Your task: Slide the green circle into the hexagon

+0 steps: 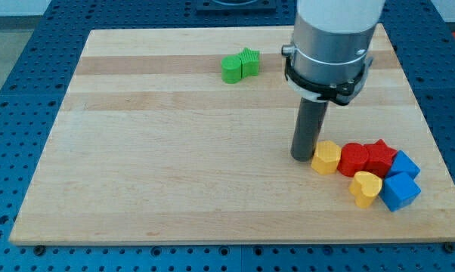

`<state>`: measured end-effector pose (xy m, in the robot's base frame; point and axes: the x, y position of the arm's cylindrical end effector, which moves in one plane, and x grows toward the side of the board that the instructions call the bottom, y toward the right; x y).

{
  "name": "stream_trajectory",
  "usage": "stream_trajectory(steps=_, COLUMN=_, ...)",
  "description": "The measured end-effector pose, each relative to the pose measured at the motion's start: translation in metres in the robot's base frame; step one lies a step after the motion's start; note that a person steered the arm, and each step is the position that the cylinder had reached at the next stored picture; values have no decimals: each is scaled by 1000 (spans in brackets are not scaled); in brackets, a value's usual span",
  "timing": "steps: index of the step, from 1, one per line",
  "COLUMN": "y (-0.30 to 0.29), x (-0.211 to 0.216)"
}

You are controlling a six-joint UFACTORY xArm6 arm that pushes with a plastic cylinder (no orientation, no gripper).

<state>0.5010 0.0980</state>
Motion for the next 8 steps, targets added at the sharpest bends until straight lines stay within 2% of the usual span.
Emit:
stream_trajectory(steps=1, y=-1, x=-1)
stream_trajectory(steps=2, y=-26, x=-23)
stream_trajectory(steps=6, y=-149, x=-155)
stream_trajectory(steps=7, y=-156, x=-190)
stream_trajectory(steps=8, y=-134, x=-202)
